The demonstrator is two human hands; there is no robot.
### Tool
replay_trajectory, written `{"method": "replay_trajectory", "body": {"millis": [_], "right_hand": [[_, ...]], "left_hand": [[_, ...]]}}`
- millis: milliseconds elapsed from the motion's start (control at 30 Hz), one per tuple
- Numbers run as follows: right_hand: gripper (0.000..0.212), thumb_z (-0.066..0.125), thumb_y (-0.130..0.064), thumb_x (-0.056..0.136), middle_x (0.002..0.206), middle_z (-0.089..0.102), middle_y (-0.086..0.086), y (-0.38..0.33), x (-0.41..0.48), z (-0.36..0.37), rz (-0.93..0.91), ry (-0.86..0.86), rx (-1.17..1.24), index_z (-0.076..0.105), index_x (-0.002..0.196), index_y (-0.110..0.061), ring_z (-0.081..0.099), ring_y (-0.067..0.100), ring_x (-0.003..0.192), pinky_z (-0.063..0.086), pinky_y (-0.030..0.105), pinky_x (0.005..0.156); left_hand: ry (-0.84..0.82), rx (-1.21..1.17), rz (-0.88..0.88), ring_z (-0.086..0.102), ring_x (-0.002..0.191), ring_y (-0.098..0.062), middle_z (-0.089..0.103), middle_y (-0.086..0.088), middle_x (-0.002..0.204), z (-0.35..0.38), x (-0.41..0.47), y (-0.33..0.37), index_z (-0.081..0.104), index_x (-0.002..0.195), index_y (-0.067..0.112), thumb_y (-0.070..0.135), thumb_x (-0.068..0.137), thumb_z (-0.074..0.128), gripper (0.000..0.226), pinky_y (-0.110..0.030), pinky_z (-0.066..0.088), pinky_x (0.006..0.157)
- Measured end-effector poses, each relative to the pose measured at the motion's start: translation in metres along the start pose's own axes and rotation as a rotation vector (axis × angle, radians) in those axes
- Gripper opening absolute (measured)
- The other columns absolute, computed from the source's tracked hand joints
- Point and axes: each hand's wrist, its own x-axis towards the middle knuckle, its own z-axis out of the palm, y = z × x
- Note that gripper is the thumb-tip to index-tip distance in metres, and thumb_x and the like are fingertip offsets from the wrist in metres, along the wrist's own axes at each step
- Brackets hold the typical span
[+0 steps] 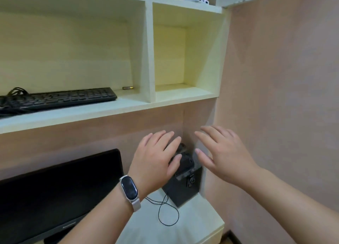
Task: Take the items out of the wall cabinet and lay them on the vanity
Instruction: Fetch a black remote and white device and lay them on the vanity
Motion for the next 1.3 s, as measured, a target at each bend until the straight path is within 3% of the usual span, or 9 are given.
{"method": "replay_trajectory", "body": {"millis": [167,500,600,900,1100,1233,1300], "right_hand": [[0.048,0.046,-0.045,0.09,0.125,0.064,0.007,0.023,0.05,0.012,0.0,0.027,0.039,0.064,0.122,-0.014,0.057,0.03,0.115,0.04,0.039,0.094],[0.043,0.05,-0.042,0.086,0.113,0.068,0.009,0.085,0.163,0.002,-0.129,0.34,0.088,0.07,0.11,-0.012,0.064,0.031,0.1,0.05,0.039,0.079],[0.044,0.049,-0.043,0.088,0.114,0.067,0.01,0.108,0.193,-0.011,-0.166,0.396,0.093,0.069,0.113,-0.012,0.062,0.032,0.103,0.048,0.039,0.081],[0.049,0.044,-0.046,0.088,0.114,0.064,0.008,0.146,0.285,-0.052,-0.248,0.516,0.205,0.065,0.114,-0.01,0.059,0.032,0.103,0.05,0.041,0.08],[0.054,0.04,-0.055,0.09,0.126,0.056,0.0,0.166,0.329,-0.061,-0.127,0.376,0.205,0.053,0.128,-0.018,0.051,0.023,0.114,0.043,0.038,0.087],[0.056,0.037,-0.059,0.091,0.132,0.05,-0.004,0.17,0.342,-0.056,-0.169,0.258,0.197,0.043,0.134,-0.024,0.046,0.019,0.12,0.041,0.037,0.094],[0.055,0.035,-0.061,0.092,0.13,0.05,-0.005,0.17,0.345,-0.055,-0.17,0.194,0.228,0.044,0.132,-0.025,0.046,0.019,0.12,0.04,0.037,0.095]], "left_hand": [[0.04,0.056,-0.024,0.057,0.116,-0.03,0.063,-0.008,0.125,0.004,0.041,-0.02,0.065,0.121,0.015,0.036,0.087,0.058,0.041,-0.045,0.046,0.095],[0.246,0.283,0.02,0.059,0.11,-0.03,0.065,-0.009,0.119,-0.03,0.159,-0.038,0.067,0.116,0.013,0.036,0.086,0.058,0.039,-0.042,0.046,0.09],[0.296,0.334,0.011,0.058,0.113,-0.03,0.064,-0.009,0.121,-0.042,0.199,-0.039,0.066,0.118,0.013,0.036,0.087,0.056,0.04,-0.042,0.043,0.092],[0.307,0.304,-0.08,0.057,0.113,-0.026,0.06,-0.006,0.123,-0.087,0.296,-0.054,0.059,0.128,0.015,0.043,0.087,0.049,0.051,-0.043,0.049,0.09],[0.06,0.312,-0.069,0.053,0.112,-0.019,0.051,-0.003,0.129,-0.112,0.361,-0.064,0.049,0.136,0.014,0.039,0.094,0.049,0.049,-0.023,0.038,0.09],[-0.251,0.393,-0.316,0.044,0.129,-0.02,0.042,-0.003,0.145,-0.119,0.398,-0.07,0.04,0.144,0.018,0.054,0.093,0.044,0.062,-0.028,0.036,0.099],[-0.379,0.43,-0.397,0.05,0.123,-0.024,0.051,-0.008,0.137,-0.118,0.408,-0.075,0.048,0.138,0.015,0.064,0.091,0.038,0.068,-0.034,0.042,0.098]]}}
